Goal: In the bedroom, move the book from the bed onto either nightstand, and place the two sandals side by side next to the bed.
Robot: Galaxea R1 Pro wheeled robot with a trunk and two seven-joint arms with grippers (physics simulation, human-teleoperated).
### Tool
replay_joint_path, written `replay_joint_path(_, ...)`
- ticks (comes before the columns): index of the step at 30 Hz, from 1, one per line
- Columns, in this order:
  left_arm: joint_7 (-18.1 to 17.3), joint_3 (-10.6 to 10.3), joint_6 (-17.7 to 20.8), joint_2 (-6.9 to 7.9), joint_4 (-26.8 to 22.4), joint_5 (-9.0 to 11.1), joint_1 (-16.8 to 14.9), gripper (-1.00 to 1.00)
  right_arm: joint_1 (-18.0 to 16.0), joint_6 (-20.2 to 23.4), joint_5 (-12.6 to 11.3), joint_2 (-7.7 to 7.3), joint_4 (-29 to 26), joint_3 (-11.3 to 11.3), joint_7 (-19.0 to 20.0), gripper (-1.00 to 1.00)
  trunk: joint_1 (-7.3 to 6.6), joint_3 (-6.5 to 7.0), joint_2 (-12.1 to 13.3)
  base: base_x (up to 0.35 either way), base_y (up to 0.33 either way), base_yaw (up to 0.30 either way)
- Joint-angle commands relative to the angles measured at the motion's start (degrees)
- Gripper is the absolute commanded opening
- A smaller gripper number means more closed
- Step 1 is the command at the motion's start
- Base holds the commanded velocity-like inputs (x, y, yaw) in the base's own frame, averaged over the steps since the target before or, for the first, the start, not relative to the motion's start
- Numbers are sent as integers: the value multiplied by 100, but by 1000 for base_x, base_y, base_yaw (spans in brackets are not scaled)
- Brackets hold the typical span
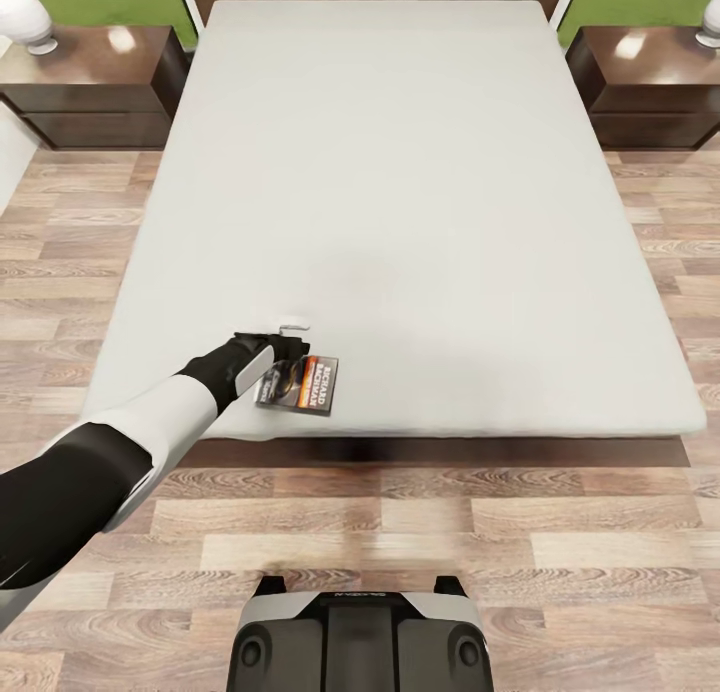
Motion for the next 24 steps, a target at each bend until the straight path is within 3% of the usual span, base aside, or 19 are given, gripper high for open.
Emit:
replay_joint_path(1,42,-70,9,3,-11,61,-2,100,-5,9,55,-3,13,-49,-21,100,0,-3,-3,-25,10,0)
replay_joint_path(10,49,-211,-53,-1,-11,61,-3,100,-5,9,55,-3,13,-49,-21,100,0,-3,-3,-12,5,0)
replay_joint_path(24,49,-246,-69,-6,-11,61,-6,100,-5,9,56,-5,13,-49,-21,100,0,-3,-3,-1,1,0)
